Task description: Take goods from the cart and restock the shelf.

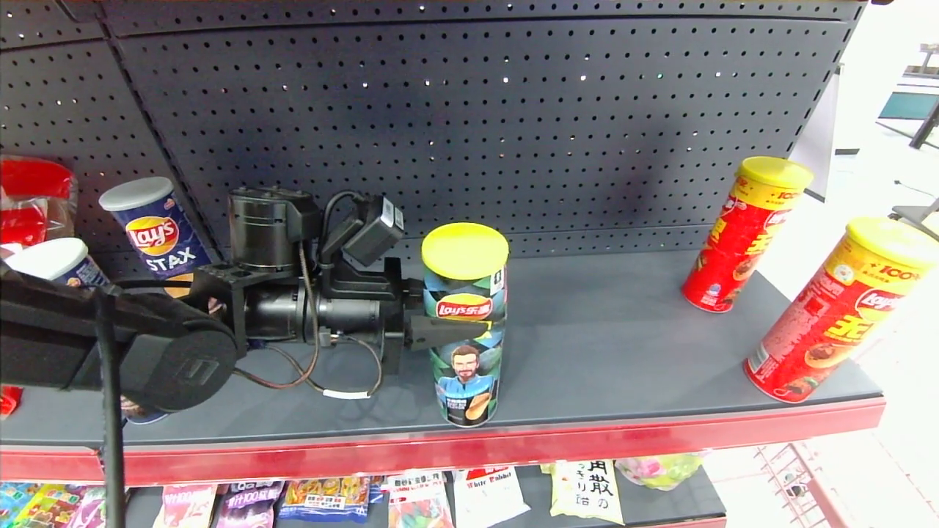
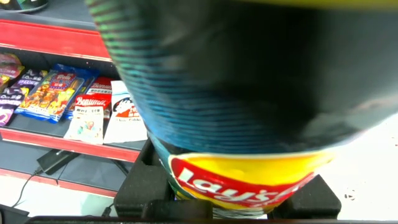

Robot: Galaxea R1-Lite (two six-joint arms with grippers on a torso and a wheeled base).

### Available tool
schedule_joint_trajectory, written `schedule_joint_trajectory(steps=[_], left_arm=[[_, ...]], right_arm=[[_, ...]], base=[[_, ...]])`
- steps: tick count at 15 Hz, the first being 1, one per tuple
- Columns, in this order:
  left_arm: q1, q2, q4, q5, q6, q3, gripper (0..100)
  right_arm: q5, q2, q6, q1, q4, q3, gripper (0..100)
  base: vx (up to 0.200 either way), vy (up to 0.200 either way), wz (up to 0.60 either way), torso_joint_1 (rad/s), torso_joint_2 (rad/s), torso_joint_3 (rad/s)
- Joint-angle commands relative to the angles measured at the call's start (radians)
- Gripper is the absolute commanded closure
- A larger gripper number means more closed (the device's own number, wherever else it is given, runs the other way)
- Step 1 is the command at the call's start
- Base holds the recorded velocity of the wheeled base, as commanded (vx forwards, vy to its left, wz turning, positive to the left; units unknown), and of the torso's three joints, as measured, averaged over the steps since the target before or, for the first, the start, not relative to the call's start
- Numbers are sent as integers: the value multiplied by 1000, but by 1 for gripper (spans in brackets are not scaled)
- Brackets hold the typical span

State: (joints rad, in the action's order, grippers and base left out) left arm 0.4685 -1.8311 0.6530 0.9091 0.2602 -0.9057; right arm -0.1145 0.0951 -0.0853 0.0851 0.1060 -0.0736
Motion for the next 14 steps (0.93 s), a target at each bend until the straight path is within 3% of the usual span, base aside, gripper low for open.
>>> schedule_joint_trajectory(steps=[1, 5, 12, 13, 14], left_arm=[[-1, -2, 0, 1, -1, 4, 100], [-1, -4, 0, 2, 40, 34, 100], [-1, -19, 27, 10, 62, 42, 100], [-1, -20, 40, 8, 62, 42, 0], [-1, -20, 43, 4, 62, 42, 0]], right_arm=[[-1, 0, -1, 1, 0, 0, 100], [-1, 0, -1, 1, 0, 0, 100], [-1, 0, -2, 1, 0, 0, 100], [-1, 0, -2, 1, 0, 0, 100], [-1, 2, -2, 1, 0, 0, 100]], base=[[0, 0, 0, 0, 0, 0], [0, 0, 0, 0, 0, 0], [0, 0, 0, 0, 0, 0], [0, 0, 0, 0, 0, 0], [0, 0, 0, 0, 0, 0]])
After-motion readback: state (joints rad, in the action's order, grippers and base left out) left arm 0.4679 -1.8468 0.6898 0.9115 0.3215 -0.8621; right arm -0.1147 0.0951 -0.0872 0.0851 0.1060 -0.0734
